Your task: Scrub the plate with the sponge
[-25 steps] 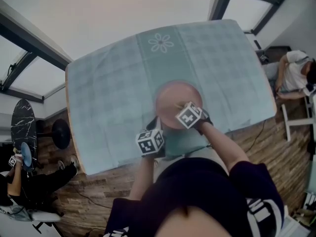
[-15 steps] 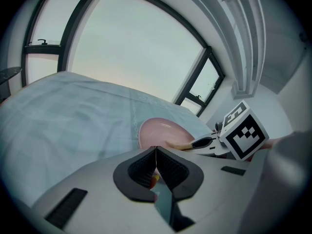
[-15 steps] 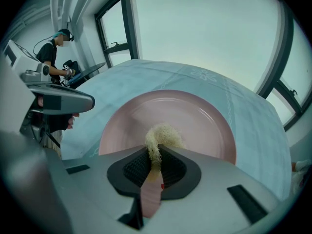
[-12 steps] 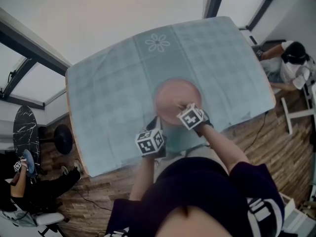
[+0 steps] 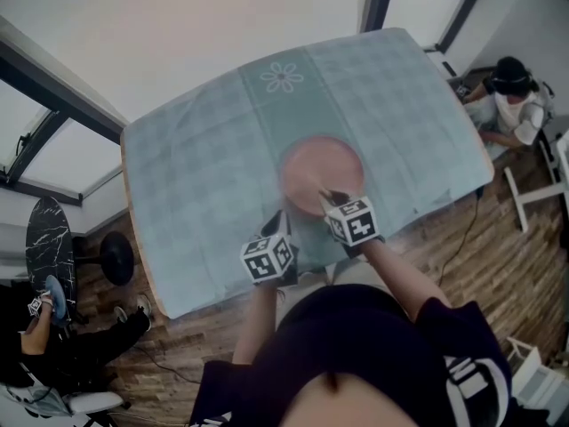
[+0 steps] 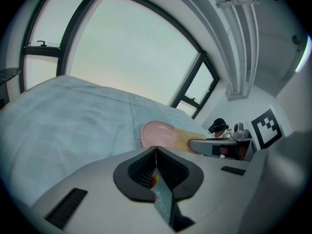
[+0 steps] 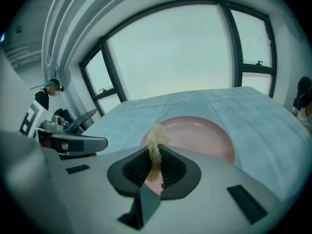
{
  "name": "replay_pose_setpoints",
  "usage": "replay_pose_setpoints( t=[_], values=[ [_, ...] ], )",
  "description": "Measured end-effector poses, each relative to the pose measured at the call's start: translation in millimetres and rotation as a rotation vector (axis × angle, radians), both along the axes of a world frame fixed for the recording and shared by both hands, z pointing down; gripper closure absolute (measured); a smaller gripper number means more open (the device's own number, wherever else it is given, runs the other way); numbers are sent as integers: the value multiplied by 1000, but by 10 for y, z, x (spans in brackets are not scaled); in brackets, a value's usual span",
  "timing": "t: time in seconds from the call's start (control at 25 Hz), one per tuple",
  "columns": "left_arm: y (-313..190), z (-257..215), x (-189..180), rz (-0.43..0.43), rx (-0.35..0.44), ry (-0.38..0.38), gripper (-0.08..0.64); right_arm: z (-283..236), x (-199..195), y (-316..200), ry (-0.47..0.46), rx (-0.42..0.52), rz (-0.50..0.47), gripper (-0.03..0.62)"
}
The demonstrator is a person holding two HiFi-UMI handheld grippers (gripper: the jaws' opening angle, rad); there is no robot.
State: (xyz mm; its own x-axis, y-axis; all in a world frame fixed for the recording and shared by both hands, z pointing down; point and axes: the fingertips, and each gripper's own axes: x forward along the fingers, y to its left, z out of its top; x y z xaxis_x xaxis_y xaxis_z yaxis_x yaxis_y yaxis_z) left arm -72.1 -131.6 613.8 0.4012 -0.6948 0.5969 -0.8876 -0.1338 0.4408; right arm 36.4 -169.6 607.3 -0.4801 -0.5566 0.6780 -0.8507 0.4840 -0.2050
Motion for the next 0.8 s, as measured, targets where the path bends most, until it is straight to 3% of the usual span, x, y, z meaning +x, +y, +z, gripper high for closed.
replay_pose_setpoints(
  t=[0.36,0.8],
  values=[
    [329,-189,-256,23,39,-5,549,-299,-333,436,-152,41,60,557],
    [695,-377,-465,41,93,-4,550,-514,-614,853,-215,92,97,557]
  ],
)
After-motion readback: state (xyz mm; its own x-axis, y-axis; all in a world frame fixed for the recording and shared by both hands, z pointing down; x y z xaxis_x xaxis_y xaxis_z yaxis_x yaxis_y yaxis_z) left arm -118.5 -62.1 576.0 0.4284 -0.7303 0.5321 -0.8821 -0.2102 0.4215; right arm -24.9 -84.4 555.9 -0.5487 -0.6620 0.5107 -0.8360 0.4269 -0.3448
